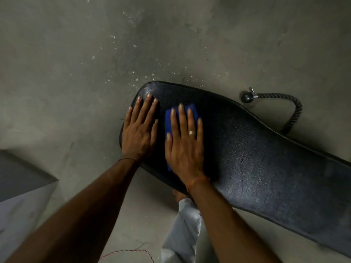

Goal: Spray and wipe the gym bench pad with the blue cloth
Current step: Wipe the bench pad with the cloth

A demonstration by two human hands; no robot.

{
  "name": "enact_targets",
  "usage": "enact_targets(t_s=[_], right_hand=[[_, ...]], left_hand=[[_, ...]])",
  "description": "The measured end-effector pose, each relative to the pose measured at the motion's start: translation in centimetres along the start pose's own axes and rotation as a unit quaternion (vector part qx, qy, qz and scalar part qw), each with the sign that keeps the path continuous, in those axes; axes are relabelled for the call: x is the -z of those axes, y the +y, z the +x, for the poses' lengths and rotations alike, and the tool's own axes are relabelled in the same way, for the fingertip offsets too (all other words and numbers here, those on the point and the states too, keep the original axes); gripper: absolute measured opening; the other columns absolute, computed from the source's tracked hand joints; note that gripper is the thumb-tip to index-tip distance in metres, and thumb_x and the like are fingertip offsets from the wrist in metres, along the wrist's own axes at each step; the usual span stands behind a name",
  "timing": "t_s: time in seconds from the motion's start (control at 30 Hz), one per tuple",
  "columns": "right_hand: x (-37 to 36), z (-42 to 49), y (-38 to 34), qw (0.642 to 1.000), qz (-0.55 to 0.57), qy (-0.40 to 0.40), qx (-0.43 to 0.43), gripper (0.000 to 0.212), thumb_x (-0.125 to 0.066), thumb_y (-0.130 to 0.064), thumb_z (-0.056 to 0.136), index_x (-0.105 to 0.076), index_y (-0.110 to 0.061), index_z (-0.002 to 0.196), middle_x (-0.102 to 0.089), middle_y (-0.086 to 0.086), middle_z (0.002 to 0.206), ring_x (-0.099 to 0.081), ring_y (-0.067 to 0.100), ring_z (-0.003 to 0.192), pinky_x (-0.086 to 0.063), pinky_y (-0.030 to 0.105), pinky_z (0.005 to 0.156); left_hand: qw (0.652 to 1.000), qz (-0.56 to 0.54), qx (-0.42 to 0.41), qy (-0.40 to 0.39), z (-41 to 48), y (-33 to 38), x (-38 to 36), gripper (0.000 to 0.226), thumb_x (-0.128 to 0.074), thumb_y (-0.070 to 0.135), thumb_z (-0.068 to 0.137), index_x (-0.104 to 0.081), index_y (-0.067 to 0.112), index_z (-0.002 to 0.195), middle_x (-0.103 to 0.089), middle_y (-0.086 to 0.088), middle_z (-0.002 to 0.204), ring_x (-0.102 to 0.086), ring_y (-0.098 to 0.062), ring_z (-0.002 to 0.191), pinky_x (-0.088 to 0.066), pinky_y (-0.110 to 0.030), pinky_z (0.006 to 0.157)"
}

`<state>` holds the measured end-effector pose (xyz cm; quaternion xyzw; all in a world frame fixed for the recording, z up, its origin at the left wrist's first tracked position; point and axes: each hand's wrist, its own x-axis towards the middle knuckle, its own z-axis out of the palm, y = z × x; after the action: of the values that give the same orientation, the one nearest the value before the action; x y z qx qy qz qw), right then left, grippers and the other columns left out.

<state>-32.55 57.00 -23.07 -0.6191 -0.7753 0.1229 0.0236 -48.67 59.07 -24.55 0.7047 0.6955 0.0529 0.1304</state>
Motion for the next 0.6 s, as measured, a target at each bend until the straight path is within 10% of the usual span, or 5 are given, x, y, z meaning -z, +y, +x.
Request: enact_targets(t_s=[0.6], right_hand=[[0.8,5.4,1.9,1.0,-0.003,0.011,-0.025,0.064,-0.021,-0.039,0.11,-0.007,-0.016,0.168,-0.005,0.01,0.177,-0.004,0.031,0.164,-0.011,0.054,0.131]], left_hand=[[1.0,-0.005,-0.008,0.017,-0.3,0.2,0.1,0.062,-0.026,0.039,0.104,-0.018,0.02,0.162,-0.012,-0.003,0.171,-0.007,-0.024,0.159,-0.011,-0.048,0.129]])
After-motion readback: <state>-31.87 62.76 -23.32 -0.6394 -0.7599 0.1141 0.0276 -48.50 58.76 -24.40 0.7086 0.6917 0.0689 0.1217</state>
